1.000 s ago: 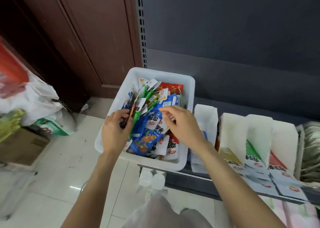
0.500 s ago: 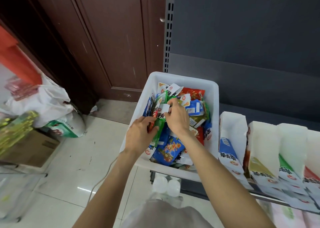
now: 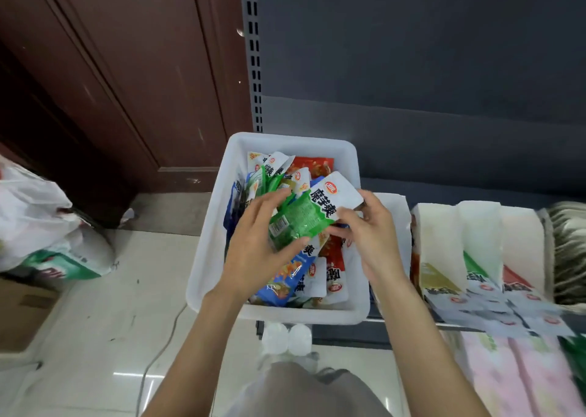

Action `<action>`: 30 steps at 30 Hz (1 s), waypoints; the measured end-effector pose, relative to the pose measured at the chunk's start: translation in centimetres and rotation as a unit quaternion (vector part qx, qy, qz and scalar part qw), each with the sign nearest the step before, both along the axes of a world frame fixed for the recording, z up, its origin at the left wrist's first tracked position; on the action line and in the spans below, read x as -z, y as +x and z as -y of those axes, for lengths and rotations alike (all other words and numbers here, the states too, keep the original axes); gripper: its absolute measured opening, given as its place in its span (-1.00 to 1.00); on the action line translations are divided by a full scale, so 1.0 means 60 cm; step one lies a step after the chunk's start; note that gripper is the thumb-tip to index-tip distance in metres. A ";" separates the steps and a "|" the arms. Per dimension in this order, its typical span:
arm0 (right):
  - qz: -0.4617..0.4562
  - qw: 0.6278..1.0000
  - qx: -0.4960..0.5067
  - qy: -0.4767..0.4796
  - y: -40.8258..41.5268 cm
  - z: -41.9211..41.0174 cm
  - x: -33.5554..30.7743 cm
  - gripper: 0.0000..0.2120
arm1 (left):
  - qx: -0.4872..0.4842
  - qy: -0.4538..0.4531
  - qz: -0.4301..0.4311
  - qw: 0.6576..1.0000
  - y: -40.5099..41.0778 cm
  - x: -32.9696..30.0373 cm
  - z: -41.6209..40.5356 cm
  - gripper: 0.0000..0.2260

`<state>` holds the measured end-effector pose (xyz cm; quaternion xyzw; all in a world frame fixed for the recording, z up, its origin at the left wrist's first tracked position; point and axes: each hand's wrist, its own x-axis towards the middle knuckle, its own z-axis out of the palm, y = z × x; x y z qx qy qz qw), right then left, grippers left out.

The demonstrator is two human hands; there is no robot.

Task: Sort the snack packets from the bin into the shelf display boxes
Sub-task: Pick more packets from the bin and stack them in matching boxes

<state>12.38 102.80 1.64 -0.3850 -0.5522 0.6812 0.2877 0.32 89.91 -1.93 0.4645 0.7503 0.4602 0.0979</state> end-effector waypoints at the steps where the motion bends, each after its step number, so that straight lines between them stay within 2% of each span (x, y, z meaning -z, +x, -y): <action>1: -0.013 1.000 0.009 -0.008 0.005 0.002 -0.003 -0.65 | 0.024 -0.008 -0.033 0.999 0.007 0.001 -0.007 -0.43; 3: -0.033 0.999 0.007 -0.020 0.018 0.003 -0.010 -0.55 | 0.052 -0.023 -0.082 0.995 0.018 0.007 -0.023 -0.55; 5: -0.034 0.999 -0.010 -0.015 0.032 0.000 -0.013 -0.58 | 0.046 -0.020 -0.105 0.993 0.023 0.014 -0.036 -0.68; 7: 0.044 0.995 -0.032 0.087 0.053 -0.009 -0.008 -0.66 | 0.024 -0.028 -0.100 0.994 0.026 0.013 -0.044 -0.71; 9: 0.176 0.952 -0.023 0.251 0.080 -0.025 0.002 -0.80 | 0.043 -0.053 -0.049 0.996 0.031 -0.001 -0.051 -0.75; 11: 0.230 0.915 0.017 0.330 0.112 -0.039 0.006 -0.87 | 0.111 -0.082 0.030 0.990 0.037 -0.017 -0.063 -0.78; 13: 0.228 0.911 0.029 0.343 0.148 -0.049 0.002 -0.85 | 0.168 -0.096 0.040 0.980 0.050 -0.029 -0.083 -0.78; 15: 0.223 0.915 0.007 0.337 0.190 -0.054 -0.004 -0.86 | 0.204 -0.091 0.001 0.975 0.071 -0.037 -0.110 -0.79; 18: 0.182 0.943 0.007 0.277 0.253 -0.054 -0.010 -0.94 | 0.247 -0.053 -0.010 0.968 0.118 -0.040 -0.156 -0.83; 22: 0.127 0.946 0.149 0.258 0.327 -0.051 -0.019 -0.86 | 0.252 0.023 -0.041 0.967 0.200 -0.040 -0.214 -0.84; 26: 0.131 0.917 0.268 0.265 0.386 -0.066 -0.018 -0.88 | 0.224 0.051 -0.071 0.971 0.274 -0.036 -0.264 -0.82; 30: 0.236 0.847 0.305 0.365 0.437 -0.115 0.002 -0.90 | 0.176 0.026 -0.089 0.980 0.311 -0.012 -0.301 -0.83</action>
